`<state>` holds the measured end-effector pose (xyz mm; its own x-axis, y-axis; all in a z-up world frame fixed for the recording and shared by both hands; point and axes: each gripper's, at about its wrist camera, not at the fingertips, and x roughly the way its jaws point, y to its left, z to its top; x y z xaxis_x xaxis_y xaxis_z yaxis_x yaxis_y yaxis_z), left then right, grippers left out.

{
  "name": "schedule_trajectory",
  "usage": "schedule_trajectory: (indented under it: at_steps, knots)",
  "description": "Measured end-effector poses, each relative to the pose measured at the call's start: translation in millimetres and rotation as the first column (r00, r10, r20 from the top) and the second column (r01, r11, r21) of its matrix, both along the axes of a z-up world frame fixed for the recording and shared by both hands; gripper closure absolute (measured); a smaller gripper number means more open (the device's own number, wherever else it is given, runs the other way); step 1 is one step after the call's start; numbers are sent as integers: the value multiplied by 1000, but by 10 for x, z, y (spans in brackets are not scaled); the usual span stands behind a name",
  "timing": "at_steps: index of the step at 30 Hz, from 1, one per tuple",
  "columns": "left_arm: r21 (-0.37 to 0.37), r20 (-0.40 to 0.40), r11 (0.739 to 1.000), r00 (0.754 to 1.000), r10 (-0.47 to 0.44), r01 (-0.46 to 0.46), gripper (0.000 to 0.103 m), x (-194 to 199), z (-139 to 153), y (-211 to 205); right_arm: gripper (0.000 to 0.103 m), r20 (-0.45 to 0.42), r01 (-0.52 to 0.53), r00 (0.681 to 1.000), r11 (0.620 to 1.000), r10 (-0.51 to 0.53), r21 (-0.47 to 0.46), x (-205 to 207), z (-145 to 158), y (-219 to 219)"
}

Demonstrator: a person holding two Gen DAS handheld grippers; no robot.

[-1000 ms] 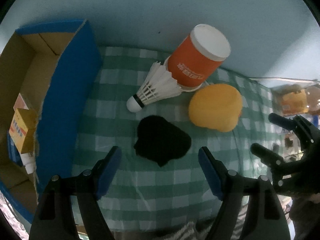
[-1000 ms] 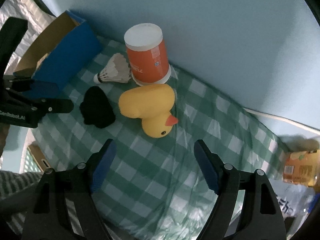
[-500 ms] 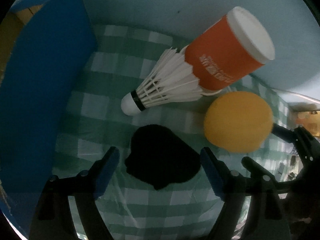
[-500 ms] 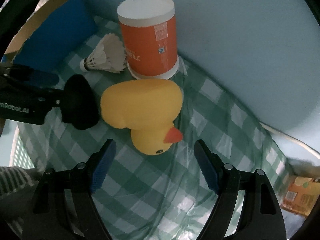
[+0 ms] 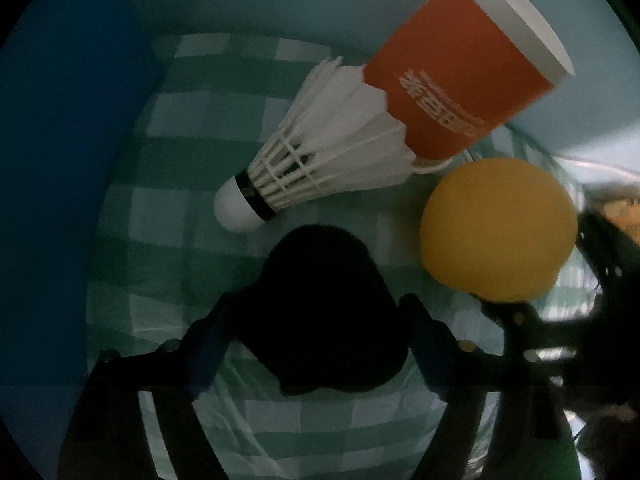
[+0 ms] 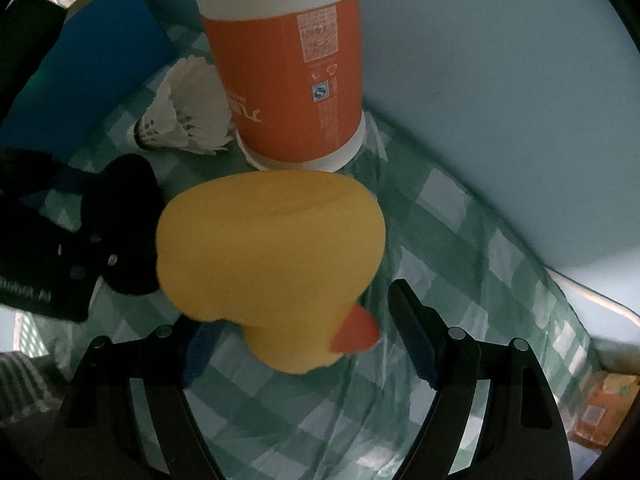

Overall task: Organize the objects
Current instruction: 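Grasp the black cloth with left tool while right tool grasps the yellow duck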

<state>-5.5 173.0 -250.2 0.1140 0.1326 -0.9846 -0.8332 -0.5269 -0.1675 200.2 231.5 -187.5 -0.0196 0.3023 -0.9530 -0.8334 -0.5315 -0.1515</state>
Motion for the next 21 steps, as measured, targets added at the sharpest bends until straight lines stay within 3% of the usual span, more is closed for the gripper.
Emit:
schedule_trajectory:
  at_steps: [5,10,21]
  knots:
    - [21,-8,999,999,-33,33,30,12,50,-41,23,5,-4,1000,1000,4,12,-43,-41,20]
    - [7,-85,990,986,-142,143,32,90,107,-93,42,-4,-2,1000,1000,2,9,-74,-45,20]
    - [-15,-143,944,934,-327,329,35,267,185,-329,43,-75,57,995,998,-59,-21,41,81,-127]
